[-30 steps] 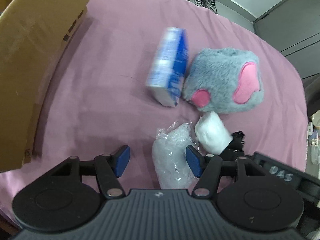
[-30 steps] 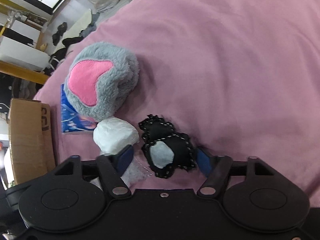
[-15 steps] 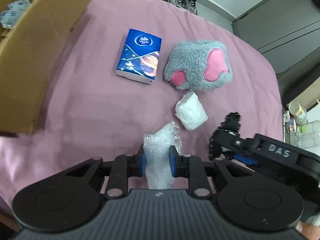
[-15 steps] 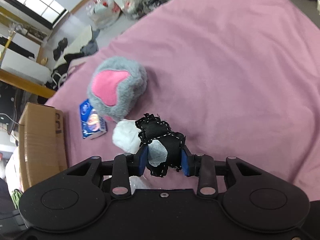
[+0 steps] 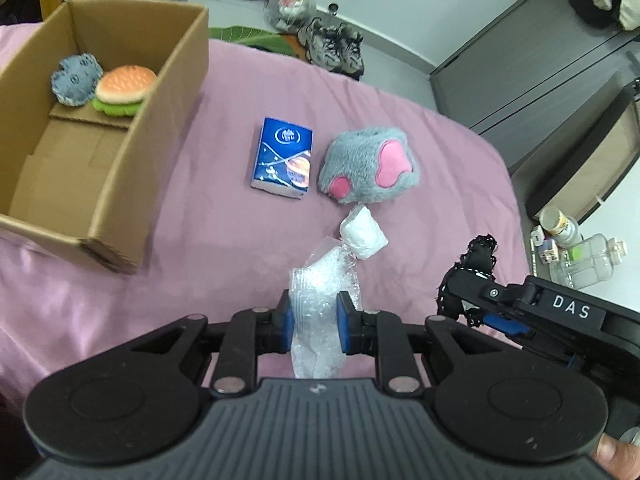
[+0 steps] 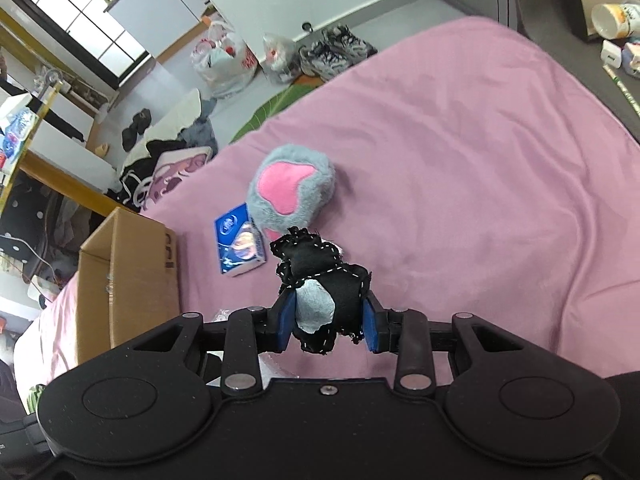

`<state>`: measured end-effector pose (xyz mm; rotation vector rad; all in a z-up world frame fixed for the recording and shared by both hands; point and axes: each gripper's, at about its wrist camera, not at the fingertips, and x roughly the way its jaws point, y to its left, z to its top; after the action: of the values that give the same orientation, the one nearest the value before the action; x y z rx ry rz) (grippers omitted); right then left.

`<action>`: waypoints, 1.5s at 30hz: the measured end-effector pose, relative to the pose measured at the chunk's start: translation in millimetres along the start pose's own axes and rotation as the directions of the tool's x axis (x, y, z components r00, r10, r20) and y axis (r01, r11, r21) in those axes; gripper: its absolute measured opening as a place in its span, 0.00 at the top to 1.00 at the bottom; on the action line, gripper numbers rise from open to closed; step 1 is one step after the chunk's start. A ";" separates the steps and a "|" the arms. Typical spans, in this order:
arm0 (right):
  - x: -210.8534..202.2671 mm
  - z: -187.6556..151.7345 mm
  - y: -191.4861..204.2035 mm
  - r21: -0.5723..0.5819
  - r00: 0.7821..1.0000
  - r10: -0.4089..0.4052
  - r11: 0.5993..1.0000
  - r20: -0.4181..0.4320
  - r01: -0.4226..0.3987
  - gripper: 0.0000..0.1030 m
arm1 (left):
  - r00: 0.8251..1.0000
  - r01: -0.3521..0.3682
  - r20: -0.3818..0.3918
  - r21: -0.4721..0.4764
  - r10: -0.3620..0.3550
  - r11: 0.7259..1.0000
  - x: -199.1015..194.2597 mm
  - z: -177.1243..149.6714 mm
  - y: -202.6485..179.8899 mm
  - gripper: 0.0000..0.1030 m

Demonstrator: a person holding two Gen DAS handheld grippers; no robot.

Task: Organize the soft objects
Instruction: 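Carry the plastic bag with the left tool while the right tool carries the black plush to the box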

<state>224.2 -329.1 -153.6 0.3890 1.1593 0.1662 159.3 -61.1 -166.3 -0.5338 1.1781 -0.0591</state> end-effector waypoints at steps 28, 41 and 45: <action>-17.5 -8.0 90.0 -0.062 0.992 0.072 0.996 0.105 -0.066 0.67 | 0.986 0.013 0.169 -0.016 -0.010 1.000 -88.3 44.0 62.2 0.81; 19.7 -10.7 142.0 -0.102 0.994 0.108 0.989 0.013 -0.106 0.67 | 0.984 -0.051 0.169 -0.074 0.063 0.996 -86.2 81.2 115.4 0.81; 28.8 -10.0 156.9 -0.112 0.993 0.116 0.987 -0.006 -0.116 0.66 | 0.984 -0.066 0.159 -0.088 0.079 0.994 -83.0 91.6 128.1 0.81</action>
<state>237.6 -173.1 -121.7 0.3573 1.1224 0.3312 178.5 110.8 -124.3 -0.5573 1.0429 0.0942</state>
